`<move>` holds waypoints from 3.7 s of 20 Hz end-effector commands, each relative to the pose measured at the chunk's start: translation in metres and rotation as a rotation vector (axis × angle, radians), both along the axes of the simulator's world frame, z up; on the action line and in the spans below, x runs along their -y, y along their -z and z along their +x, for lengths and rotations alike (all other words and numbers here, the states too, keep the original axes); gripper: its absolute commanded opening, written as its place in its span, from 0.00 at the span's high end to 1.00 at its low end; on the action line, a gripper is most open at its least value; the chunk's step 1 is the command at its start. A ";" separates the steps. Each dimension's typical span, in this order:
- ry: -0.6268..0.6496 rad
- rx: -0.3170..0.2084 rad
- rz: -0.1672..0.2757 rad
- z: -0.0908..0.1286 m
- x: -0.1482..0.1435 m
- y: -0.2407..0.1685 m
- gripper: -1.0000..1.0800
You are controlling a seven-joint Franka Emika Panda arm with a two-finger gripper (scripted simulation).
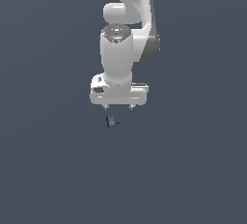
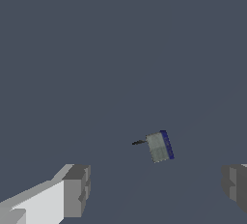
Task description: Pick up the object and move it to a goal position.
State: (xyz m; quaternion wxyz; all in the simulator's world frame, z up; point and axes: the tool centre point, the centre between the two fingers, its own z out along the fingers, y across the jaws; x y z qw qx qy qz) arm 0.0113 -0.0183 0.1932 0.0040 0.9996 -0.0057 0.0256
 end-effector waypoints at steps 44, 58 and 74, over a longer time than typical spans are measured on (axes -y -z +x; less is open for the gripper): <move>0.596 -0.018 0.045 -0.013 0.016 0.060 0.04; 1.026 -0.036 0.049 -0.028 0.027 0.104 0.04; 1.304 -0.038 0.041 -0.039 0.037 0.130 0.04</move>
